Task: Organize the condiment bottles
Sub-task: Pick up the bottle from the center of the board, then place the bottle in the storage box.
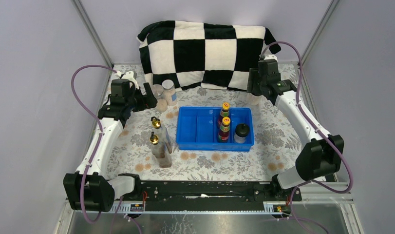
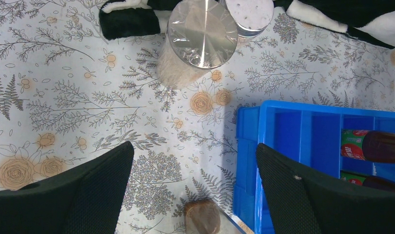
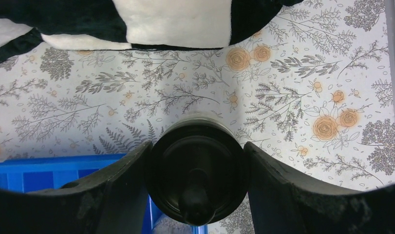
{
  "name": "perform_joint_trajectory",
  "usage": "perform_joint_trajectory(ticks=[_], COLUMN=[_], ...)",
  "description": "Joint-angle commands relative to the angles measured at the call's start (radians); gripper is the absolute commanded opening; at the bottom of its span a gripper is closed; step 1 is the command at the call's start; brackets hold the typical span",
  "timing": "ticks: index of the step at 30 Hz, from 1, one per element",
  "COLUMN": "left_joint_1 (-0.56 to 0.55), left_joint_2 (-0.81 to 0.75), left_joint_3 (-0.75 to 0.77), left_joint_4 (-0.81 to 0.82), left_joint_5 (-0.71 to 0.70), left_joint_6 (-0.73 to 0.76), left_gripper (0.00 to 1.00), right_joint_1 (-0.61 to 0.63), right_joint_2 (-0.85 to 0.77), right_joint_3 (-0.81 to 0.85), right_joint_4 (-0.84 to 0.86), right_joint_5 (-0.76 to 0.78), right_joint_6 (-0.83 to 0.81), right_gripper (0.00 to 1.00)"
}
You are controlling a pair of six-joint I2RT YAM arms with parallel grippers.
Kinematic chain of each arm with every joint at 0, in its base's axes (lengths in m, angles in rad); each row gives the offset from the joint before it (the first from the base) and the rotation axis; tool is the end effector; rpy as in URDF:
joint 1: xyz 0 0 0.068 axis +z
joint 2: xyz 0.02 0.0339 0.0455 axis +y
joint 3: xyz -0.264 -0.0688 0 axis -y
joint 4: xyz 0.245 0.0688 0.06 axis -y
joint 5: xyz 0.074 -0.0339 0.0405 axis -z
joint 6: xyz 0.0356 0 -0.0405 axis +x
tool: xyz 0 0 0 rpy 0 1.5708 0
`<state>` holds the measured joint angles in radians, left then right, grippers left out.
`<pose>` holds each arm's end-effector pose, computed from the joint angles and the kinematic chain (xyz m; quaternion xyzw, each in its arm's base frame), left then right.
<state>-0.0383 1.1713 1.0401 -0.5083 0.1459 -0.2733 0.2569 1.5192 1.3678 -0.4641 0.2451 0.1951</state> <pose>0.2553 -0.0150 0.3190 -0.0720 0.8888 -0.1338 0.4323 0.3371 0.0796 0.3368 0.0289 0.8827 -0.0036 0.4690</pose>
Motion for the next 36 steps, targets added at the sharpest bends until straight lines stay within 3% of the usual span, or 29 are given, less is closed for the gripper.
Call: perform_joint_trajectory(ticks=[1, 20, 36], left_joint_1=[0.006, 0.006, 0.006], left_joint_2=[-0.005, -0.009, -0.010], left_joint_3=[-0.014, -0.015, -0.017], left_joint_4=[0.046, 0.046, 0.048], left_joint_5=[0.004, 0.005, 0.009], left_joint_6=[0.011, 0.010, 0.009], left_gripper=[0.99, 0.99, 0.99], right_joint_1=[0.035, 0.226, 0.238], right_joint_2=[-0.083, -0.126, -0.164], right_joint_3=[0.023, -0.104, -0.292], right_joint_4=[-0.020, -0.010, 0.154], right_joint_5=[-0.012, 0.056, 0.069], right_joint_6=[0.005, 0.060, 0.051], right_gripper=[0.57, 0.57, 0.57])
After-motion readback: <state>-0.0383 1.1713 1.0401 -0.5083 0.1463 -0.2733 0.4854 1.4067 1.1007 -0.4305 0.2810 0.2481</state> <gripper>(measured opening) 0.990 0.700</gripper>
